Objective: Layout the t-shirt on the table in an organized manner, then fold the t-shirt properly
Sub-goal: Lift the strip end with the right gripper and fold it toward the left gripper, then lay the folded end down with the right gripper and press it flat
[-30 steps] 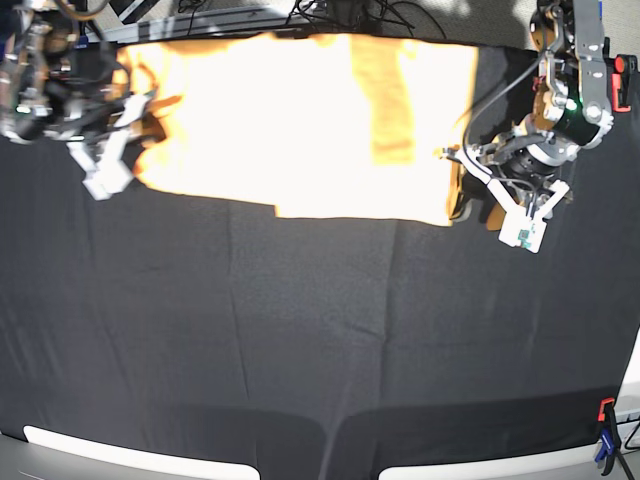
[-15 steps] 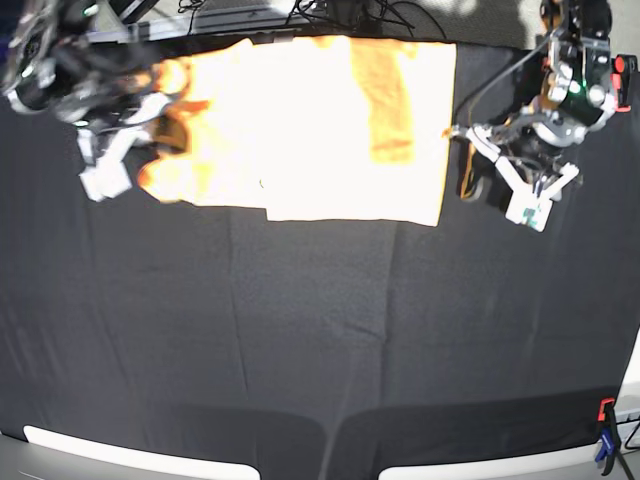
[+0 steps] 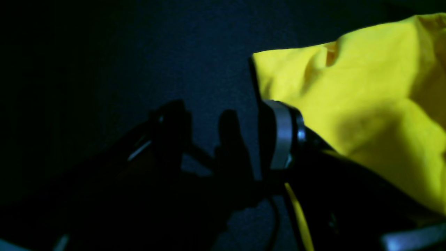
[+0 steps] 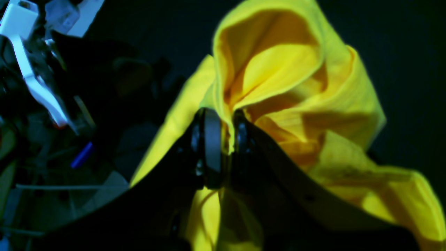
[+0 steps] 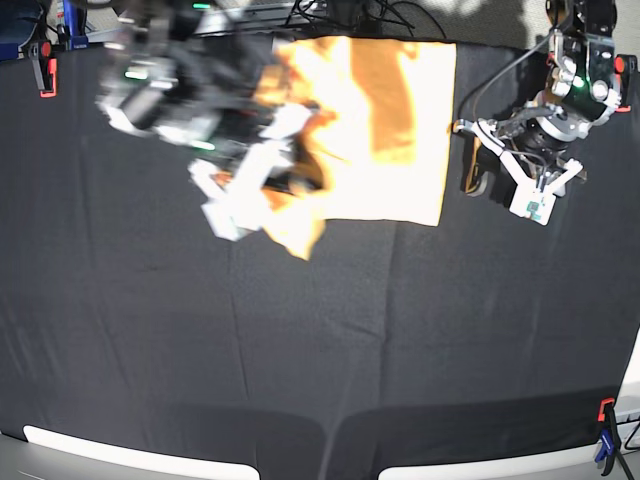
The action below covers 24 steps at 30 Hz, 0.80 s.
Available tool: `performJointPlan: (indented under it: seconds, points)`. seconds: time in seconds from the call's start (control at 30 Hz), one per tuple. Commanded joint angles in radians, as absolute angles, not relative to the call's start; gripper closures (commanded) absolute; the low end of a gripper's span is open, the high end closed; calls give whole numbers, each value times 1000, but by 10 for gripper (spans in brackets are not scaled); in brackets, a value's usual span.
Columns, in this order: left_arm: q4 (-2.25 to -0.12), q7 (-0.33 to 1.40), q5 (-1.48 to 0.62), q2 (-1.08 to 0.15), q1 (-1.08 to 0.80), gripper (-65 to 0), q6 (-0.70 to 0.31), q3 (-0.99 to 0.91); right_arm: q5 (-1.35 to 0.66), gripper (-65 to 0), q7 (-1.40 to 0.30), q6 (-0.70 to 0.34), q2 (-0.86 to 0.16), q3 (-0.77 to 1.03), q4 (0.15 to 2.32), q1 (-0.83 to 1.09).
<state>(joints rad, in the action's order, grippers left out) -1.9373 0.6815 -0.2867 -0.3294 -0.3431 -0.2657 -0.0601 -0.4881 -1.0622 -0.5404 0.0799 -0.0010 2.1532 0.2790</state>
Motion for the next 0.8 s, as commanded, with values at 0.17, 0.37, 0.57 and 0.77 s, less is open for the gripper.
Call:
performJointPlan:
  seconds: [0.17, 0.37, 0.57, 0.77]
  points:
    - [-1956, 661, -288, -348, -338, -304, -265, -65, -375, 0, -990, -530, 125, -162, 2082, 264]
    - [-1956, 649, -289, -446, -337, -305, -241, -67, -313, 0, -940, -508, 157, -252, 1990, 239]
    - [-1956, 650, -288, -516, -333, -305, -190, -67, -313, 0, -855, -507, 157, -316, 1835, 182]
    - [-1956, 634, -289, -519, -332, -305, -190, -118, -464, -235, -855, -513, 157, -416, 1778, 144]
